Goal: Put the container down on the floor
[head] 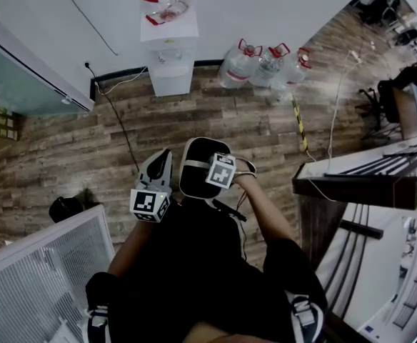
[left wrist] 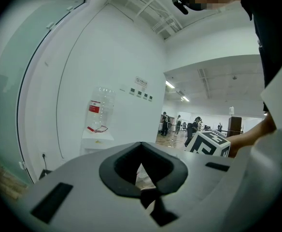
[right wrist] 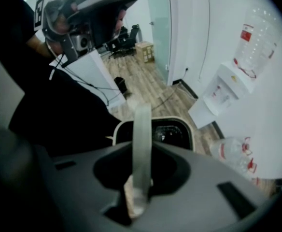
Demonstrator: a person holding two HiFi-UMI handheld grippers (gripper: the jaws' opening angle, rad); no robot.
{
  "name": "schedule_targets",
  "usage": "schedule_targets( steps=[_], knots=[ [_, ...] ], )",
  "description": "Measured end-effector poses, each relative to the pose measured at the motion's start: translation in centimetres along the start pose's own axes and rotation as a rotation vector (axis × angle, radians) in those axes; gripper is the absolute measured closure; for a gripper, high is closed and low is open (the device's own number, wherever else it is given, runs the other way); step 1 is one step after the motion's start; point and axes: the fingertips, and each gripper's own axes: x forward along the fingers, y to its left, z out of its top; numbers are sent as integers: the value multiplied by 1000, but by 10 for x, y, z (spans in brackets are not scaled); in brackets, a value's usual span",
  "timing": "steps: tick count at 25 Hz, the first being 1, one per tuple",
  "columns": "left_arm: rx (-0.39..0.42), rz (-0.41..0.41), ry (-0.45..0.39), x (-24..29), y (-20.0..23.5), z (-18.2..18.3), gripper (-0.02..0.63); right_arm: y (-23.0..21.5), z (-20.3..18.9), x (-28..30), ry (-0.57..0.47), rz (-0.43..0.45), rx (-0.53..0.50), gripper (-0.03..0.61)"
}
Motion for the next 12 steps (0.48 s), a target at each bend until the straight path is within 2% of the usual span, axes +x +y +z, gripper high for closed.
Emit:
schedule_targets(
  steps=[12],
  knots=[
    [-44,85,-29,9,-15,-5,584,-24,-29,7,-9,-15,-10,489]
  ],
)
